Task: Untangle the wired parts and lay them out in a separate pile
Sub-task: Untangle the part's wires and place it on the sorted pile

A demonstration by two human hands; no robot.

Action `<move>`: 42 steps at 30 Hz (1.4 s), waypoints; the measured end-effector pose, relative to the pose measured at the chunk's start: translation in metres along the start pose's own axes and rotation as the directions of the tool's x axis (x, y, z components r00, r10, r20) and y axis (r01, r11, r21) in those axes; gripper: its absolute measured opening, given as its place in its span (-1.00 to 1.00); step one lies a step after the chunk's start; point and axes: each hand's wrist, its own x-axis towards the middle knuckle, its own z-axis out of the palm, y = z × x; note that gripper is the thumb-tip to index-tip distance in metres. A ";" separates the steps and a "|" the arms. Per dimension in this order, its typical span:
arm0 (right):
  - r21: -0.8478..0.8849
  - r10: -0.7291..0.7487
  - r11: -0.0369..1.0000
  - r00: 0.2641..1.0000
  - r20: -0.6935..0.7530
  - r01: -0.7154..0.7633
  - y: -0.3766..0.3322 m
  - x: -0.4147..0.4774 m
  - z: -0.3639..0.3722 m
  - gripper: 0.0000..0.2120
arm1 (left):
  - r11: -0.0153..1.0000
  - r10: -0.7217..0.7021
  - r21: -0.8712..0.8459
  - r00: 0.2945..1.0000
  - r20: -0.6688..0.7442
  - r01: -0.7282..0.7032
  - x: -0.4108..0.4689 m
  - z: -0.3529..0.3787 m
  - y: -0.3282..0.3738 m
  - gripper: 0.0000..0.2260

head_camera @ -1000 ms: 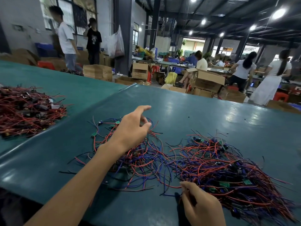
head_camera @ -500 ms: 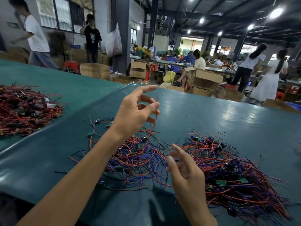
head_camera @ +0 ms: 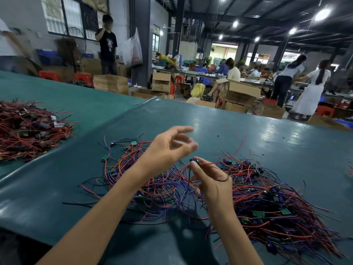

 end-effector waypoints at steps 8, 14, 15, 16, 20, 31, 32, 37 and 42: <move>0.122 0.165 0.977 0.980 0.107 -0.178 0.002 0.004 -0.012 -0.84 | 0.974 -0.103 0.210 0.993 0.059 0.089 -0.017 0.012 -0.030 -0.78; 0.139 0.234 0.955 0.954 0.189 -0.262 0.001 0.008 -0.018 -0.80 | 0.968 -0.249 -0.031 0.967 0.046 0.251 -0.019 0.014 -0.027 -0.87; 0.152 0.268 0.943 0.946 0.182 -0.297 0.001 0.009 -0.018 -0.81 | 0.942 -0.310 -0.102 0.946 0.096 0.319 -0.020 0.013 -0.027 -0.86; 0.162 0.308 0.928 0.935 0.173 -0.336 0.001 0.010 -0.019 -0.82 | 0.912 -0.367 -0.138 0.918 0.153 0.387 -0.021 0.011 -0.027 -0.86; 0.356 0.422 0.838 0.905 0.061 -0.415 0.001 0.013 -0.024 -0.78 | 0.779 -0.556 -0.219 0.809 0.188 0.587 -0.025 0.007 -0.030 -0.84; -0.104 0.165 0.981 0.986 -0.014 -0.165 -0.008 -0.013 -0.014 -0.79 | 0.569 -0.582 -0.669 0.809 0.084 0.478 -0.018 0.009 -0.020 -0.82; -0.113 0.146 0.983 0.989 -0.004 -0.146 -0.008 -0.013 -0.011 -0.75 | 0.586 -0.577 -0.650 0.812 0.083 0.483 -0.018 0.013 -0.020 -0.84; -0.046 0.185 0.981 0.982 -0.049 -0.187 -0.009 -0.007 -0.007 -0.71 | 0.719 -0.539 -0.415 0.824 0.175 0.558 -0.027 0.030 -0.028 -0.88; -0.033 0.231 0.972 0.973 -0.010 -0.231 -0.009 -0.003 -0.020 -0.81 | 0.830 -0.482 -0.230 0.861 0.160 0.508 -0.034 0.039 -0.035 -0.75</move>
